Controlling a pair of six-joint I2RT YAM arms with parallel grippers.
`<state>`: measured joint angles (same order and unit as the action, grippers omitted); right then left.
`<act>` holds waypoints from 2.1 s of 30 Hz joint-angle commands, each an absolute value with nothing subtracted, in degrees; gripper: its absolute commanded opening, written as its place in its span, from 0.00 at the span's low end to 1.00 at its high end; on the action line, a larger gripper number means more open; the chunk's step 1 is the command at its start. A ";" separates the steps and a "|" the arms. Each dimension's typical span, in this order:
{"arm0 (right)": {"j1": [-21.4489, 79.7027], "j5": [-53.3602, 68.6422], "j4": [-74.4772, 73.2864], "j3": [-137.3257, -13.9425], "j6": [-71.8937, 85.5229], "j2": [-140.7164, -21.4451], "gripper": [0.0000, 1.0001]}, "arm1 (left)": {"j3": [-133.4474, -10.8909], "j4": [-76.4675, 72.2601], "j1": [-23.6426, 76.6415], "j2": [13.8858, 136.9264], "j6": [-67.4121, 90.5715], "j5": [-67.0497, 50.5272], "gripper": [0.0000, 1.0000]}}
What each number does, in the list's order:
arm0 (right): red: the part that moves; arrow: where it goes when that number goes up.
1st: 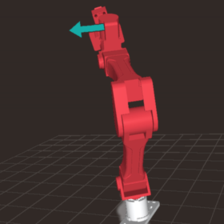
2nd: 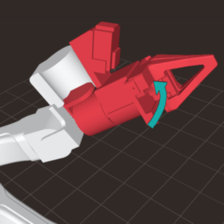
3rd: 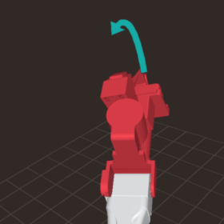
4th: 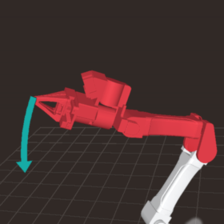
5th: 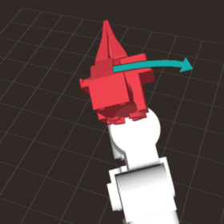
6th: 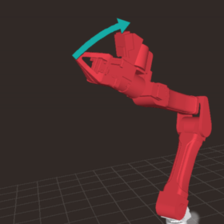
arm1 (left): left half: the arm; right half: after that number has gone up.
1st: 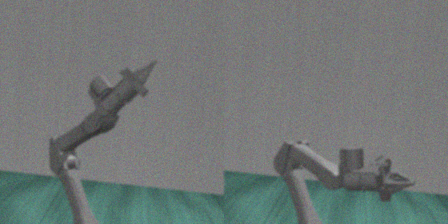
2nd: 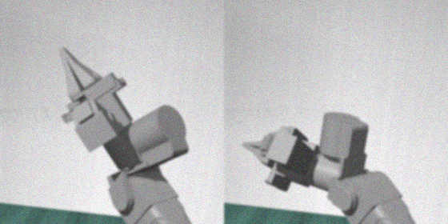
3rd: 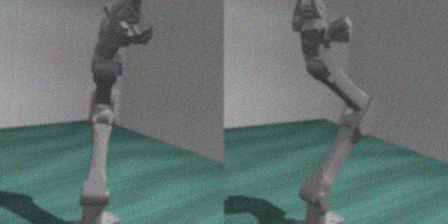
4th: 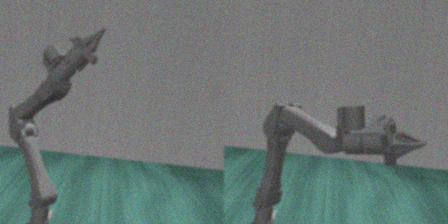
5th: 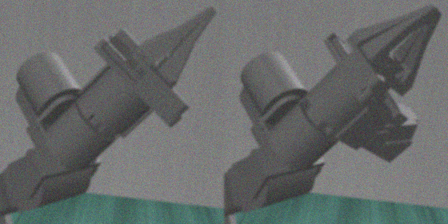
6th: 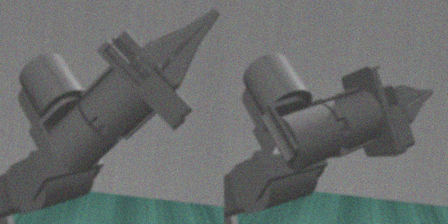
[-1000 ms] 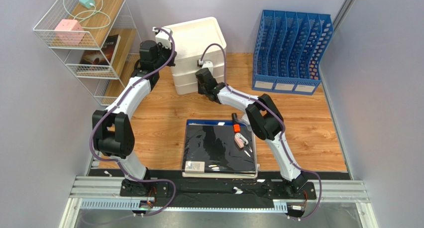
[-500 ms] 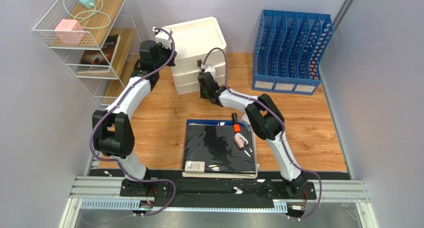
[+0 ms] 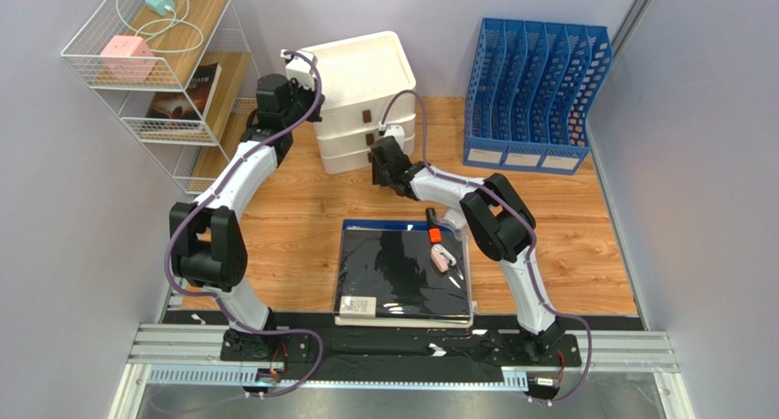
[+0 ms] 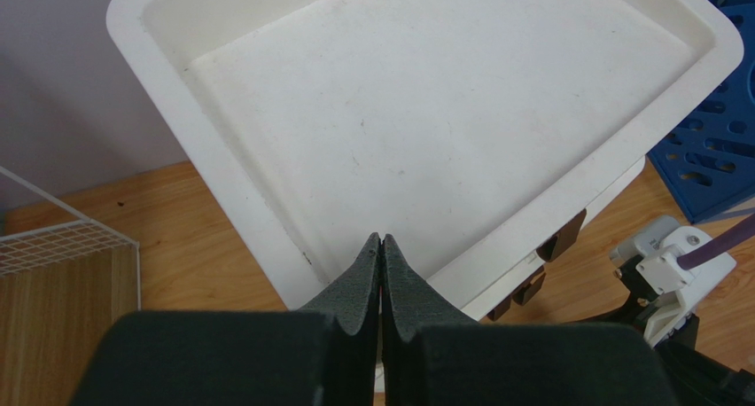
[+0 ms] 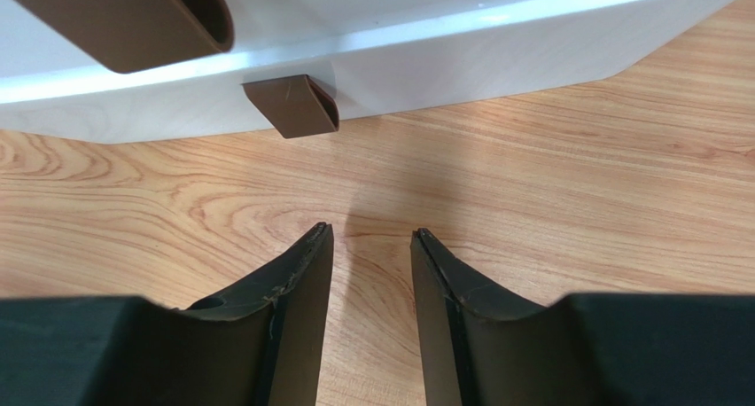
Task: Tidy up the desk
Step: Open the drawer in the storage box.
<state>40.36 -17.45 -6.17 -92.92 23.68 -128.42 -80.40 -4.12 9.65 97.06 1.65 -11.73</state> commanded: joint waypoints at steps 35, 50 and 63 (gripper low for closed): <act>43.50 -18.20 4.66 -78.84 25.58 -116.11 0.48 | -95.00 12.74 10.02 95.71 7.99 6.77 0.68; 48.25 -19.86 8.35 -74.53 25.58 -111.45 0.48 | -112.22 21.09 8.61 112.14 10.37 5.54 0.66; 48.60 -24.95 8.18 -71.27 24.18 -109.94 0.47 | -113.47 24.17 8.53 114.88 9.67 2.91 0.04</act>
<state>48.51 -20.05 6.81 -69.95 25.26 -110.48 -113.78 20.32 8.73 115.61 11.44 7.64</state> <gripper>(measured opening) 0.469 0.221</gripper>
